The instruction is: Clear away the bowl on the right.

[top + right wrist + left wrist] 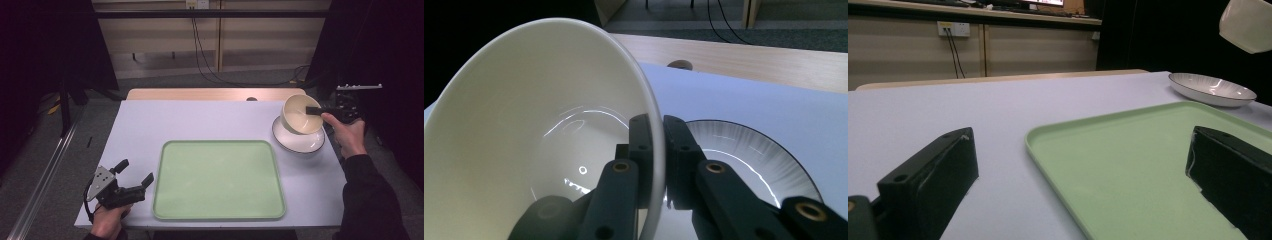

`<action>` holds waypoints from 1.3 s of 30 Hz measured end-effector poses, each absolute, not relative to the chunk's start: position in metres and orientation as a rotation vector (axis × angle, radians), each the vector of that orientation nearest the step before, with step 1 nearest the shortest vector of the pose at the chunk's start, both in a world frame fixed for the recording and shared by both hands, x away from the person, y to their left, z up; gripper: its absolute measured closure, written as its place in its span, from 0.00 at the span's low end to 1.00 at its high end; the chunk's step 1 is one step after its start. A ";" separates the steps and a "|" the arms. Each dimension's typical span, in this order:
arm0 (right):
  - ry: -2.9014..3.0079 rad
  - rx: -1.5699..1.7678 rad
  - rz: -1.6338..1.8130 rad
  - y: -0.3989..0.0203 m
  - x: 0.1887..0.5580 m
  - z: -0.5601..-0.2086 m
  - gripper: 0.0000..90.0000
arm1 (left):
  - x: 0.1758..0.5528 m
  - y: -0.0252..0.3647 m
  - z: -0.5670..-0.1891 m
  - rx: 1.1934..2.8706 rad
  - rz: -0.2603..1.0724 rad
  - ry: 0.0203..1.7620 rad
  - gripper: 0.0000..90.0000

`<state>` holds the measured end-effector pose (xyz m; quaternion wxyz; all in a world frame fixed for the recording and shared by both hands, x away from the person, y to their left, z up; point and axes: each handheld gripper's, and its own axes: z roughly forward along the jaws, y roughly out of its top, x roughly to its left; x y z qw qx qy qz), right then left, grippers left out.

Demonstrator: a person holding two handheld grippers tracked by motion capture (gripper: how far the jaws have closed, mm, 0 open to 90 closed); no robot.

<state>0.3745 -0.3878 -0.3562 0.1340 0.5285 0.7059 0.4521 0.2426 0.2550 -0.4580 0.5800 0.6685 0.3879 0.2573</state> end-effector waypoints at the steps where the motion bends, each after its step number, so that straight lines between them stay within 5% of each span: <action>1: 2.058 1.518 1.311 -0.384 0.375 -0.356 0.93 | 0.243 0.255 -0.458 1.564 0.600 0.906 0.00; 39: 2.170 1.461 1.304 -0.340 0.384 -0.360 0.93 | 0.243 0.254 -0.458 1.548 0.594 0.914 0.00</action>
